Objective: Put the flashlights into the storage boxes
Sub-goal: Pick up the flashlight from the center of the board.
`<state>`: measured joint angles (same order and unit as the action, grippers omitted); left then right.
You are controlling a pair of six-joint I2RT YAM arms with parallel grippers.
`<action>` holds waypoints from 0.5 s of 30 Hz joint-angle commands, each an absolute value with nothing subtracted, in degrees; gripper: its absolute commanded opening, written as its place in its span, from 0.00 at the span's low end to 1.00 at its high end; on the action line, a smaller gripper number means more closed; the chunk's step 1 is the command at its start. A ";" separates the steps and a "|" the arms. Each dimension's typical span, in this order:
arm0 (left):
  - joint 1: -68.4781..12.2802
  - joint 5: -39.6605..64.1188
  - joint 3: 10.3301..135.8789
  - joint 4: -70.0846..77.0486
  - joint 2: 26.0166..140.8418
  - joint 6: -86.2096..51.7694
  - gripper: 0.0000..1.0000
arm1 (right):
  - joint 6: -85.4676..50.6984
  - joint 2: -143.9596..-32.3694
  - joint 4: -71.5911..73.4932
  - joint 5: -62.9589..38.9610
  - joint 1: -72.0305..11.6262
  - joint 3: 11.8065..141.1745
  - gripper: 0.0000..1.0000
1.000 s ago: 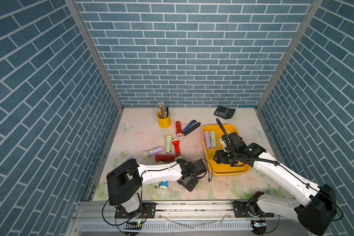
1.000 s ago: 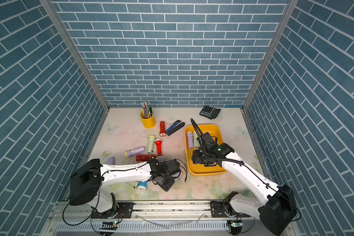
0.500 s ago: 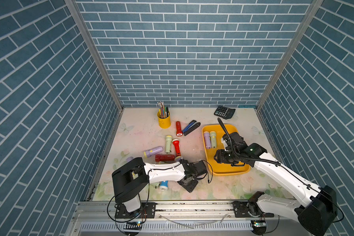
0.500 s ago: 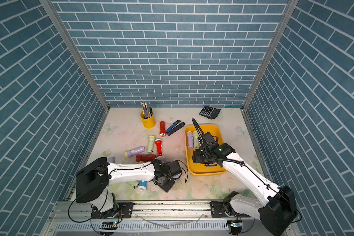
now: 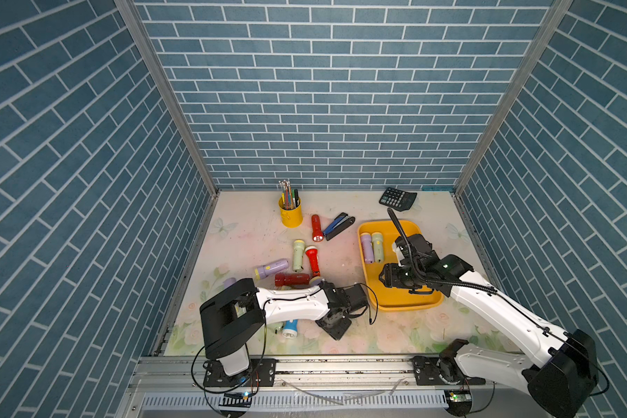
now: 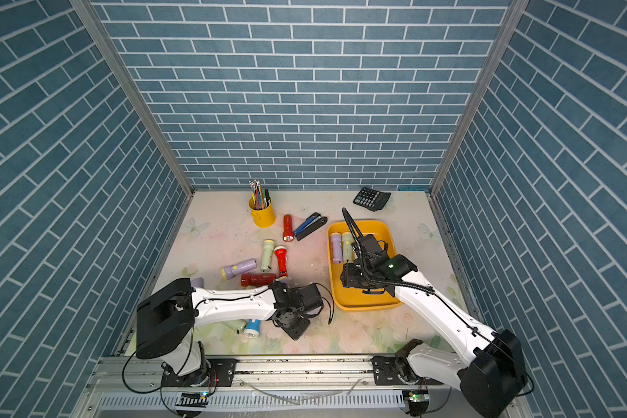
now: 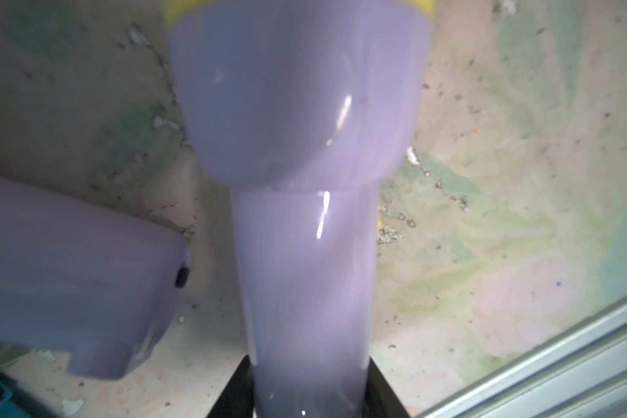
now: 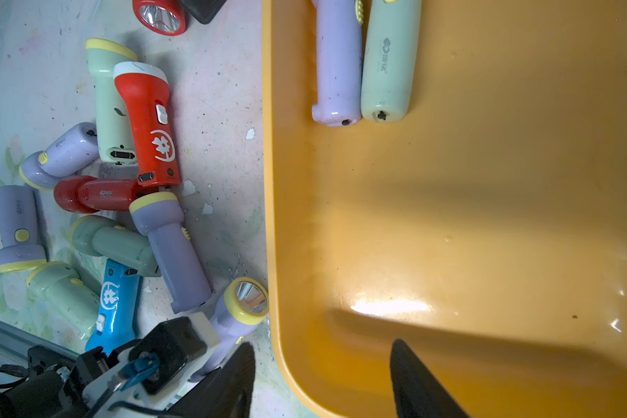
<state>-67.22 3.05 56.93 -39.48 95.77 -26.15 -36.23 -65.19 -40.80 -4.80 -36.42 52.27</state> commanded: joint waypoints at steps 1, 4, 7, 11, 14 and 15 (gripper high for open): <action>-67.42 3.08 55.44 -36.87 91.40 -26.25 0.29 | -36.66 -62.56 -37.27 -3.08 -36.16 50.48 0.61; -66.92 2.86 53.46 -33.55 87.08 -27.31 0.28 | -35.96 -61.14 -33.71 -3.10 -36.20 49.76 0.61; -65.15 2.81 51.08 -30.23 83.09 -28.32 0.28 | -35.44 -59.16 -30.26 -2.61 -36.19 48.76 0.61; -61.88 1.32 48.61 -25.20 77.70 -29.00 0.28 | -35.16 -56.08 -22.79 -3.60 -36.04 45.45 0.62; -58.62 1.26 46.33 -17.72 74.29 -29.50 0.29 | -34.85 -55.07 -17.35 -5.54 -36.12 43.49 0.62; -57.26 2.04 45.45 -14.78 73.47 -29.51 0.29 | -34.55 -55.11 -15.81 -7.36 -36.12 43.20 0.63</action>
